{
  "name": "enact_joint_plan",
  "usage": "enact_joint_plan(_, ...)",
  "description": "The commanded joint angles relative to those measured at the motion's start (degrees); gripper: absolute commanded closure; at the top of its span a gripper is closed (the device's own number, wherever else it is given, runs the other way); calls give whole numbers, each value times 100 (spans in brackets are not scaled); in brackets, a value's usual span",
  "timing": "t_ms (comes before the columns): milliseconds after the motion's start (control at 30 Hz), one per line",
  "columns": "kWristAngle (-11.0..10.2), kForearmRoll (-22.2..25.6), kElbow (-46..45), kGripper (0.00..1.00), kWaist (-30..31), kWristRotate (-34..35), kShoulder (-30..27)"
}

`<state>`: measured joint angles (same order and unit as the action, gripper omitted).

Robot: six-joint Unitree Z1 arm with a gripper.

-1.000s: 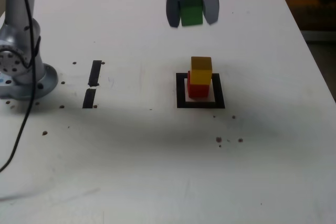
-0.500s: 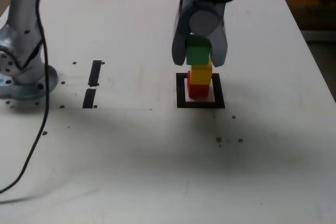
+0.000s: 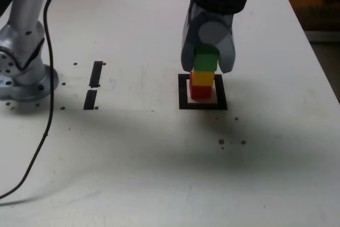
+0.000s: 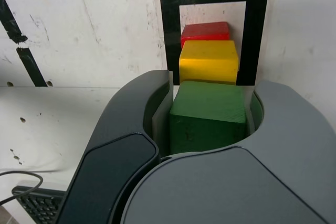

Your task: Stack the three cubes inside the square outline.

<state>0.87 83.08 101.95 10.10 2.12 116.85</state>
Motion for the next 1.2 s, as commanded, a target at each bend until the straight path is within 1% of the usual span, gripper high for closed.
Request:
enact_joint_plan(0,-45,24,19,71,-25,-1,7)
enact_joint_plan(233,-75,24,-25,69,-36,-4,63)
enact_joint_plan(300,-77,19,-31,66,-42,-9,82)
enact_joint_plan(367,-73,18,-36,61,-52,-22,101)
enact_joint_plan(433,-65,16,-38,52,-63,-40,114)
enact_joint_plan(600,-63,39,-42,14,-78,-74,124)
enact_joint_plan(667,-69,54,-37,4,-78,-74,106)
enact_joint_plan(700,-74,65,-28,2,-78,-69,83)
enact_joint_plan(767,-92,104,6,0,-78,-55,-7)
enact_joint_plan(867,-174,329,114,0,-78,-31,-362)
enact_joint_plan(1033,-351,832,151,0,-133,-73,-1197)
enact_joint_plan(1167,-378,918,-244,0,-186,-170,-2008)
